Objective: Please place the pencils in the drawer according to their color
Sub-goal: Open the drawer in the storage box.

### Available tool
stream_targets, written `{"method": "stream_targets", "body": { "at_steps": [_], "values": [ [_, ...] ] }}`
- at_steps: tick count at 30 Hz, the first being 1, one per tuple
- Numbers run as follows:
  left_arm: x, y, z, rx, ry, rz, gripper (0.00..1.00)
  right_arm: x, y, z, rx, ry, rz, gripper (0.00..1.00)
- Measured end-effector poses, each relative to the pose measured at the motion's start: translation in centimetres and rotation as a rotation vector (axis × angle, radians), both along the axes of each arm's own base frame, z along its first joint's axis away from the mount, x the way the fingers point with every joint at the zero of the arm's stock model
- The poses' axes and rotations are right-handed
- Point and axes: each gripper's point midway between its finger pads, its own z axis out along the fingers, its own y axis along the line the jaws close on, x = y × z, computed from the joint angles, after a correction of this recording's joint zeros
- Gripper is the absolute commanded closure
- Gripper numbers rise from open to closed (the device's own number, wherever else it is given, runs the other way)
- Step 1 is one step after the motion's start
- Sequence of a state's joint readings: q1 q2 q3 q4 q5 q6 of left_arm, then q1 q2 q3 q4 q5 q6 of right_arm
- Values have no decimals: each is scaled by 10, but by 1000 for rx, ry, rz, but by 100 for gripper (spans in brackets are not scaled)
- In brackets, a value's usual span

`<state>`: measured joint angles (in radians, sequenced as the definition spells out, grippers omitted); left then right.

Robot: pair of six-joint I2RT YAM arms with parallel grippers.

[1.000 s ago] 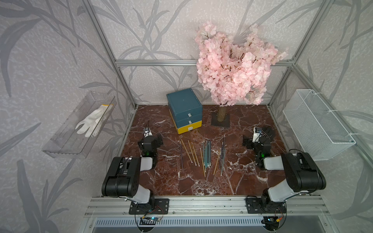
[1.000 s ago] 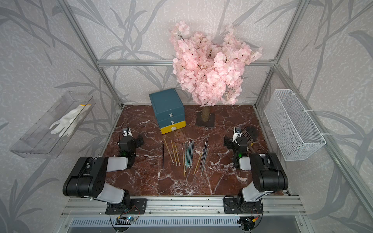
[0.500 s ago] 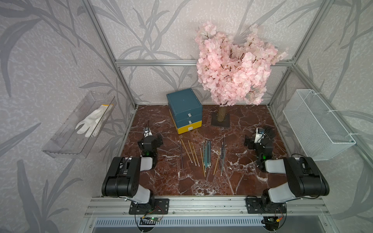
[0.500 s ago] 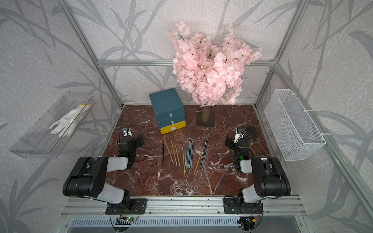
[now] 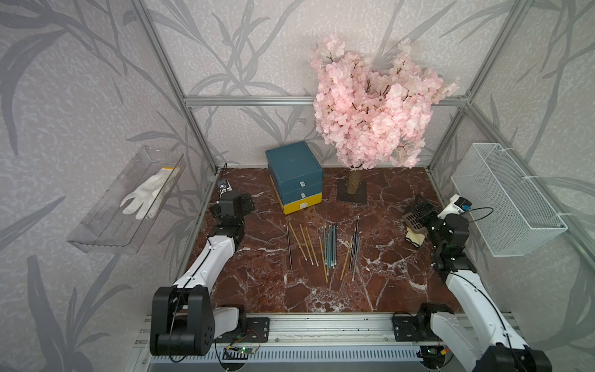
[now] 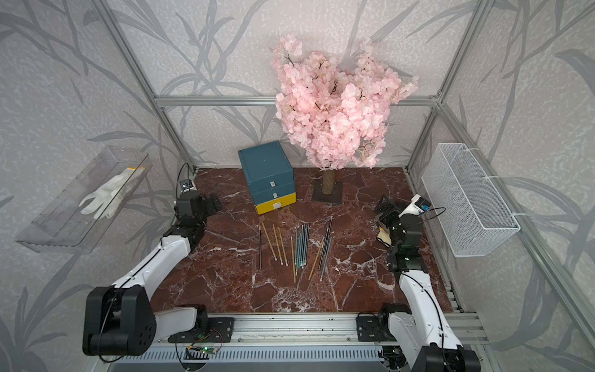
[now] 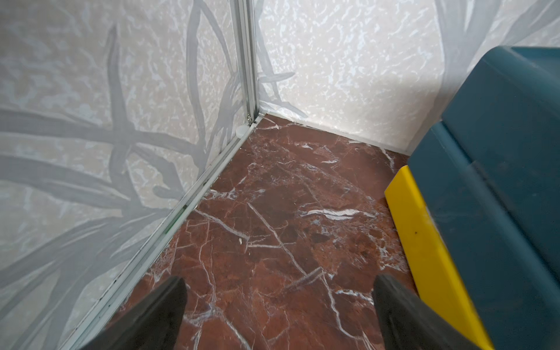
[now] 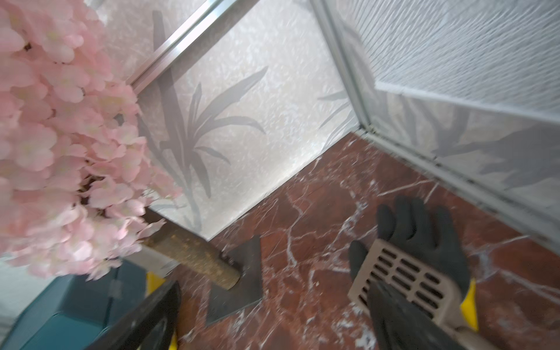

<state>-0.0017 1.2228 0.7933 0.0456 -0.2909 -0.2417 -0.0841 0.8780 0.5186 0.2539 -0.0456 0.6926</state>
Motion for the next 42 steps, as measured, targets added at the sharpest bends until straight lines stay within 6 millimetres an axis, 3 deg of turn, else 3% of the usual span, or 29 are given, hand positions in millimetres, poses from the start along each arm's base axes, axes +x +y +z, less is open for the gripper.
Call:
{"method": "stream_targets", "body": {
  "at_steps": [4,9,12,18,21,24,27,33,42],
  "values": [
    [-10,-9,22,-80,6,-20,0,-4,49,-18,182,71,192,0],
    [-8,-22,49,-165,14,-61,0,-22,157,-61,293,251,471,7],
    [3,-28,62,-202,42,-85,0,-27,216,-88,352,368,585,12],
    [42,-42,75,-270,101,-130,0,4,291,-122,587,431,631,31],
    [62,-49,77,-318,123,-152,0,28,322,-132,725,400,643,36],
    [79,-58,76,-365,141,-179,0,50,348,-132,828,358,662,35],
    [91,-64,73,-398,159,-195,0,61,361,-117,870,312,685,34],
    [103,-70,59,-442,200,-204,0,75,370,-67,878,205,731,33],
    [118,-77,40,-499,236,-205,0,96,386,-34,875,155,757,36]
  ]
}}
